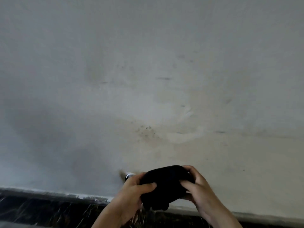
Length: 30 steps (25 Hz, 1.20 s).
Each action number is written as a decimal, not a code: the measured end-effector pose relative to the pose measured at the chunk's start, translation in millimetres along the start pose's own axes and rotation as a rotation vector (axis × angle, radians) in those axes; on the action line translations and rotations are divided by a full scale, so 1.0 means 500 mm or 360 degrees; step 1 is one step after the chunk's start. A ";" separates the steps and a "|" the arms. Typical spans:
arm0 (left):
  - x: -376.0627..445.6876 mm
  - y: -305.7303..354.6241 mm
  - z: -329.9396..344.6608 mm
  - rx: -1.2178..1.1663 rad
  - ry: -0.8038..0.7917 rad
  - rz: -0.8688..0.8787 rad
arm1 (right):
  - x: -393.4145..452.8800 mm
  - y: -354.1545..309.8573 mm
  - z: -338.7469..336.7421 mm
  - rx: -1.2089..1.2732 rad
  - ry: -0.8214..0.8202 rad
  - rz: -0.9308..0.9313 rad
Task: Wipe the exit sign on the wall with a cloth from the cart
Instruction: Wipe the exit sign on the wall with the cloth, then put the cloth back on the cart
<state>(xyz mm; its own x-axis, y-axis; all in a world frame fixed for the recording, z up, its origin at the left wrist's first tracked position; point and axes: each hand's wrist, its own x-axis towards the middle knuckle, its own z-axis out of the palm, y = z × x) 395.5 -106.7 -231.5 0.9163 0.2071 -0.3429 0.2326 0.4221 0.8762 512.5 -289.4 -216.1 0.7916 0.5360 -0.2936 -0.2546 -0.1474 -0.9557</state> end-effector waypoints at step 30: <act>-0.767 0.311 -0.236 -0.0989 0.1050 0.0557 | -0.292 -0.428 0.671 0.0043 -0.0743 0.0034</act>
<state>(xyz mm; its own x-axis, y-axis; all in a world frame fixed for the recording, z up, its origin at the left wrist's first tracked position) 41.6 -16.2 -3.5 0.4894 0.7830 -0.3839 -0.4056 0.5942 0.6946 265.1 -57.3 37.8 0.4531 0.8505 -0.2671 -0.2872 -0.1444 -0.9469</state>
